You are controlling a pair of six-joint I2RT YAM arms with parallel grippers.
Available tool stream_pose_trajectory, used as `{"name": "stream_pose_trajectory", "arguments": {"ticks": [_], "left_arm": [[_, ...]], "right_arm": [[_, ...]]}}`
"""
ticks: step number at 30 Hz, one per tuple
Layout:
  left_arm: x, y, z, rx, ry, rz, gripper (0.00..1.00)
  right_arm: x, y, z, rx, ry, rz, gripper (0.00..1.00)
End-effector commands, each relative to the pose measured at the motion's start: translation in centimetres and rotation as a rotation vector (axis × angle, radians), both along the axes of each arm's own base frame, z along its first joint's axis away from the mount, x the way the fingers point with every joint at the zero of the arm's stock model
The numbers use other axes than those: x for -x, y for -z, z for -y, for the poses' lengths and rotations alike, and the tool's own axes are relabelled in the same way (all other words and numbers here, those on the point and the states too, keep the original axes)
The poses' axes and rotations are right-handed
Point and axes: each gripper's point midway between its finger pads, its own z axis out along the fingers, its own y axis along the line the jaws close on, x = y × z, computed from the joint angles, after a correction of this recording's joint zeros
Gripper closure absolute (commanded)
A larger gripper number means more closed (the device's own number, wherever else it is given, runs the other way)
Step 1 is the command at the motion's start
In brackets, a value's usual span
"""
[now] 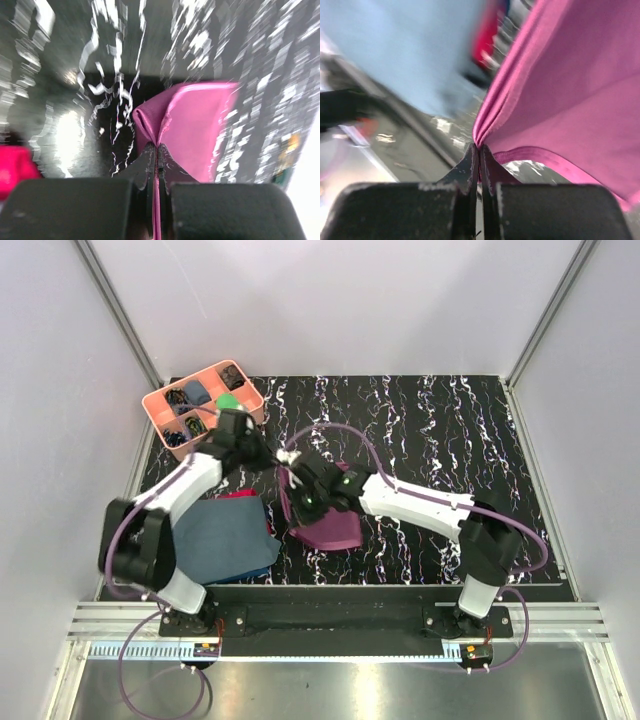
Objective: Fold the napkin into a case and place the utensils inside
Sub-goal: Turn over the upper triangle folded napkin at the center of the board.
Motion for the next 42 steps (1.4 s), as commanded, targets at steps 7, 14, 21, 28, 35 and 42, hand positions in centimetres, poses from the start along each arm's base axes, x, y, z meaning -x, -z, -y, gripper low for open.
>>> {"name": "stream_pose_trajectory", "arguments": {"ticks": [7, 14, 21, 28, 35, 42], "left_arm": [[-3.1, -20.5, -4.3, 0.006, -0.148, 0.521, 1.00], [-7.4, -12.8, 5.2, 0.039, 0.013, 0.390, 1.00], [-10.4, -4.1, 17.2, 0.033, 0.180, 0.329, 1.00], [-10.4, -2.6, 23.8, 0.094, 0.269, 0.416, 1.00], [-9.0, -4.7, 24.6, 0.180, 0.224, 0.512, 1.00], [-8.8, -11.7, 21.6, 0.229, 0.202, 0.576, 1.00]], "right_arm": [[2.1, -15.5, -4.5, -0.595, -0.173, -0.074, 1.00], [-0.3, -7.0, 2.6, -0.684, 0.023, -0.286, 1.00], [-1.6, 1.9, 10.9, -0.602, 0.261, -0.347, 1.00], [-0.2, 6.5, 15.3, -0.446, 0.457, -0.440, 1.00], [0.9, 8.0, 18.6, -0.277, 0.573, -0.405, 1.00], [-2.1, 0.8, 17.6, -0.302, 0.436, -0.228, 1.00]]}}
